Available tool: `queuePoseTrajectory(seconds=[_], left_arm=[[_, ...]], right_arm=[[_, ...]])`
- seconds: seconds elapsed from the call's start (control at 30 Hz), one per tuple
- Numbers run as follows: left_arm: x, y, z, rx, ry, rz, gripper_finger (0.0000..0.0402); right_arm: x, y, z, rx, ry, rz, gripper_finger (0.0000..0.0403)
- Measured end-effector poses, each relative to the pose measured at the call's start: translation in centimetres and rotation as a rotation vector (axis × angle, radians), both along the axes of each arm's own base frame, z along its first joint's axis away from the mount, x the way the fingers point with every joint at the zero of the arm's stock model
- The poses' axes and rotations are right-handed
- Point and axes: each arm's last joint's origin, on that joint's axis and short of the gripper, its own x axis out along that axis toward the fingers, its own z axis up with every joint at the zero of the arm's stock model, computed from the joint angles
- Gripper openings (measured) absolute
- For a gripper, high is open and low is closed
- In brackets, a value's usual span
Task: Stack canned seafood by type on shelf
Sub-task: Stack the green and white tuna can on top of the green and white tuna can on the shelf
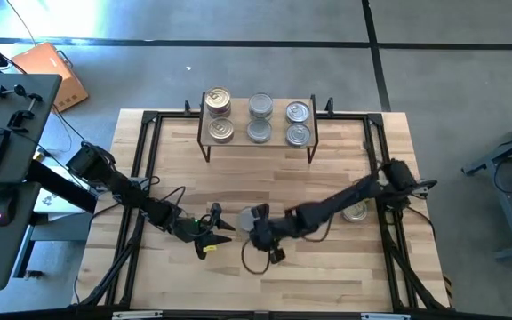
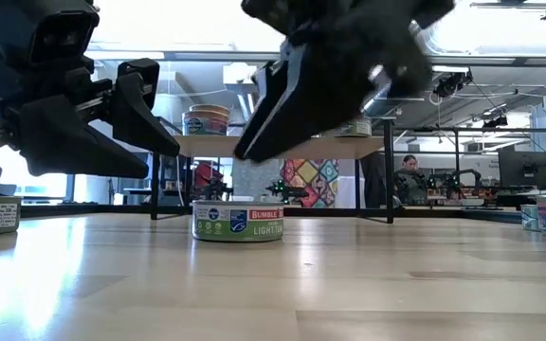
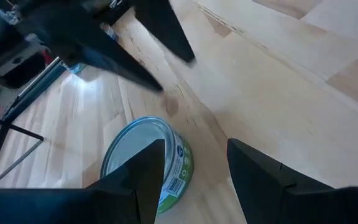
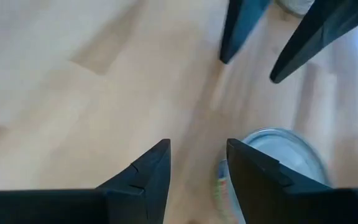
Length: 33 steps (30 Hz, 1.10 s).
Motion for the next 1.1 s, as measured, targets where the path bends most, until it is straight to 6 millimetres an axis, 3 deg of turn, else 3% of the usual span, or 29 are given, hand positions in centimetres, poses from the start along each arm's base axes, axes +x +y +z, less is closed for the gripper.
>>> queuePoseTrajectory(seconds=[0.13,0.3,0.7,1.1], left_arm=[[0.0,0.0,0.0,-0.007,-0.003,0.002,0.0168],[0.0,0.0,0.0,-0.007,-0.004,0.002,0.0168],[0.0,0.0,0.0,0.001,-0.005,-0.002,0.0168],[0.4,0.4,0.4,0.059,-0.054,0.009,0.0168]], right_arm=[[0.4,1.0,-2.2,-0.143,-0.029,-0.070,0.0149],[0.9,0.0,-2.9,-0.117,-0.026,-0.156,0.0141],[1.0,-0.7,-3.6,-0.101,0.029,-0.109,0.0006],[1.1,-0.7,-3.0,-0.011,0.000,-0.200,0.0000]])
